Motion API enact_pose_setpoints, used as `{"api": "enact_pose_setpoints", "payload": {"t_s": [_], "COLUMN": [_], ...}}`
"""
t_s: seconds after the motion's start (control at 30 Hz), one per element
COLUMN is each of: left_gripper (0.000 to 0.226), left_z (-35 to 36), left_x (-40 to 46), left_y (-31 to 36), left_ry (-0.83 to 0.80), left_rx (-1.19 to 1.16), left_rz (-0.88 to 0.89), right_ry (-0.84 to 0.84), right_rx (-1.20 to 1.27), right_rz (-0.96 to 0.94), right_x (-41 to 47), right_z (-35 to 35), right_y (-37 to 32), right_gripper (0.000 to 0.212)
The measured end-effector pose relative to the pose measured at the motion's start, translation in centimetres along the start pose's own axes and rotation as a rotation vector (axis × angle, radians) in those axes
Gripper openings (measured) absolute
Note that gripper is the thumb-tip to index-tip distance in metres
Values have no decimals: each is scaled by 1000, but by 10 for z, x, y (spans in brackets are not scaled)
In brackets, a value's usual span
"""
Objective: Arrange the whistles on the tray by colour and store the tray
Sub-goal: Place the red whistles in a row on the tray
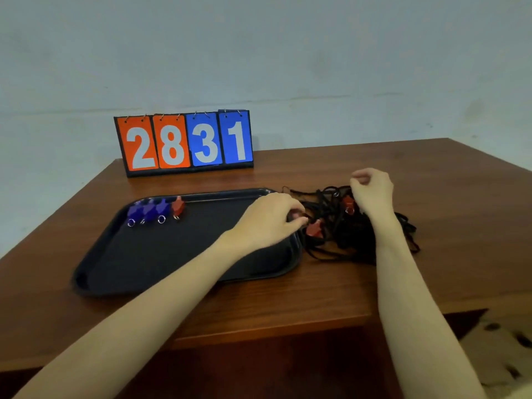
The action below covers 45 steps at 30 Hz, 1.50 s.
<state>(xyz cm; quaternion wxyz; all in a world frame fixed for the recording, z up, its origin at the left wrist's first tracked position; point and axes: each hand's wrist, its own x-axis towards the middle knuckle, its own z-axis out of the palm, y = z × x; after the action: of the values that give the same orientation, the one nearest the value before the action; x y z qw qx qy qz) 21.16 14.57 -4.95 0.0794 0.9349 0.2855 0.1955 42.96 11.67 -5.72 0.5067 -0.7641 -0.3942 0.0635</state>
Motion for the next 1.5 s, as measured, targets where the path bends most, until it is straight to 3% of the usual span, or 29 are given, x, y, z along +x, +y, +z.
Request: {"api": "enact_pose_setpoints", "payload": {"t_s": [0.2, 0.4, 0.6, 0.67, 0.8, 0.97, 1.1, 1.23, 1.37, 1.5], "left_gripper": [32, 27, 24, 19, 12, 20, 11, 22, 28, 30], "left_z": [29, 34, 35, 34, 28, 23, 15, 6, 7, 5], "left_x": [22, 24, 28, 28, 25, 24, 23, 22, 24, 22], "left_y": [17, 20, 16, 16, 17, 14, 16, 18, 16, 14], "left_ry": [-55, -40, -67, 0, 146, 198, 197, 191, 342, 461], "left_rx": [20, 6, -74, -156, -384, -574, -887, -1101, -832, -658], "left_rz": [-158, -197, -240, -256, -259, -298, -428, -447, -341, -260], "right_ry": [-40, -124, -170, -179, -169, -46, -4, 100, 174, 108], "right_rx": [-132, -365, -437, -439, -406, -437, -434, -391, -285, 64], "right_rz": [96, 111, 103, 111, 118, 130, 160, 127, 0, -154], "right_x": [5, 8, 7, 6, 4, 1, -4, -9, -10, -11], "right_z": [2, 10, 14, 12, 10, 7, 7, 3, 6, 11], "right_y": [9, 11, 11, 10, 9, 2, -3, -10, -9, -12], "right_gripper": [27, 22, 20, 14, 22, 30, 20, 24, 35, 41]}}
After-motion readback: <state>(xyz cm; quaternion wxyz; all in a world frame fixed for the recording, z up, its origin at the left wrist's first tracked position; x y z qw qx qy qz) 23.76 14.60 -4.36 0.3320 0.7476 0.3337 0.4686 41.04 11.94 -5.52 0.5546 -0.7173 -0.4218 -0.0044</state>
